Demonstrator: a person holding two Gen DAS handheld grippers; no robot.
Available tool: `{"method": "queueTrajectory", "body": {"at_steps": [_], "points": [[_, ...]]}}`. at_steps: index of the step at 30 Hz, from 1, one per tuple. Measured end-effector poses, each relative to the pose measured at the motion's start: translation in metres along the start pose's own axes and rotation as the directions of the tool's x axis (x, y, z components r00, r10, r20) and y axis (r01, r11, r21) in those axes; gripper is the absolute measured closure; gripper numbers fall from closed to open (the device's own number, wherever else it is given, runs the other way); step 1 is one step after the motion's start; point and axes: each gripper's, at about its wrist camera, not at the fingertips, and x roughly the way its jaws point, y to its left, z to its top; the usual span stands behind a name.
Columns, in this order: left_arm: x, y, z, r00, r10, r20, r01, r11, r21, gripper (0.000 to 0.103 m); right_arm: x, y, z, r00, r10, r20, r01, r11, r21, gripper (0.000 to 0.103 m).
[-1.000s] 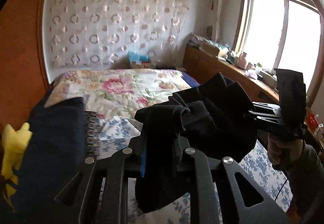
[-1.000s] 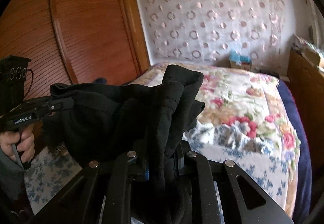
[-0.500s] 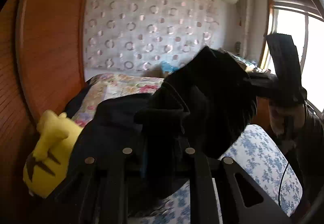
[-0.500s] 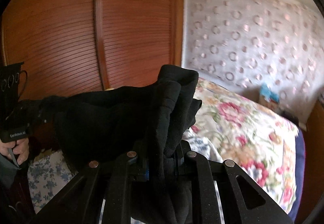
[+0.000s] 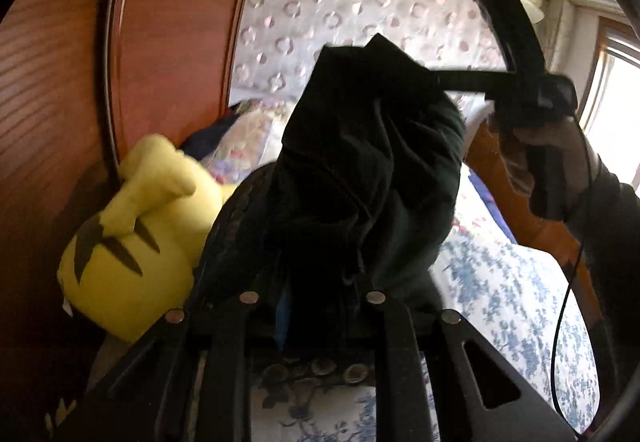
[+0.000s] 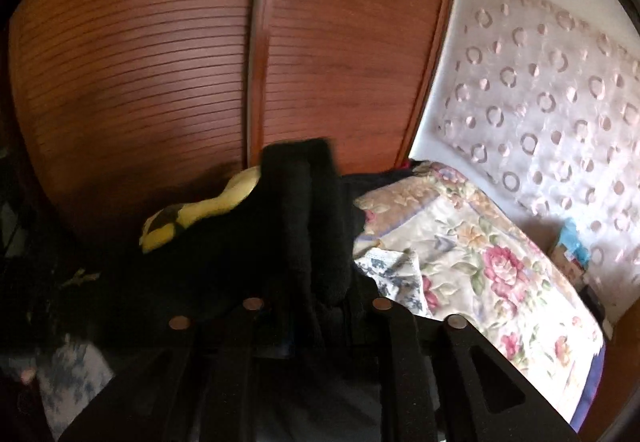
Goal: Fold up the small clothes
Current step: 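Carry the shirt onto the stack of folded clothes and open both grippers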
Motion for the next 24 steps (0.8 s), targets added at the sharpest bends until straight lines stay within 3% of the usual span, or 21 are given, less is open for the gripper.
{"method": "queueTrajectory", "body": {"at_steps": [2, 4, 7, 9, 11, 13, 22, 24], "points": [[0.002, 0.002, -0.002, 1.0, 0.012, -0.006, -0.012, 1.0, 0.005, 0.082, 0.007, -0.007, 0.001, 1.0, -0.024, -0.006, 0.024, 0.999, 0.046, 0.057], [-0.003, 0.003, -0.003, 0.999, 0.031, 0.007, -0.031, 0.999, 0.012, 0.078, 0.006, -0.012, -0.001, 1.0, -0.025, 0.005, 0.025, 0.997, 0.075, 0.055], [-0.012, 0.007, -0.001, 0.998, 0.048, 0.046, -0.049, 0.999, 0.012, 0.059, 0.002, -0.005, -0.009, 0.999, -0.047, 0.023, 0.045, 0.996, 0.078, 0.054], [-0.019, 0.009, 0.0, 0.995, 0.063, 0.074, -0.064, 0.998, 0.019, 0.053, 0.0, 0.004, -0.014, 0.997, -0.061, 0.036, 0.057, 0.994, 0.094, 0.054], [-0.024, 0.007, 0.001, 0.995, 0.06, 0.082, -0.064, 0.997, 0.043, 0.035, -0.02, 0.014, -0.031, 0.996, -0.069, 0.058, 0.062, 0.99, 0.123, 0.054], [-0.03, 0.0, 0.001, 0.992, 0.068, 0.103, -0.077, 0.994, 0.082, 0.024, -0.036, 0.026, -0.05, 0.994, -0.087, 0.07, 0.076, 0.986, 0.151, 0.054], [-0.042, -0.049, -0.011, 0.992, -0.001, 0.124, -0.024, 0.98, 0.198, 0.024, -0.103, 0.073, -0.126, 0.976, -0.196, 0.097, 0.165, 0.949, 0.268, 0.054], [-0.045, -0.063, -0.015, 0.992, -0.024, 0.125, -0.005, 0.974, 0.226, 0.024, -0.123, 0.086, -0.141, 0.971, -0.215, 0.104, 0.177, 0.941, 0.289, 0.046]]}}
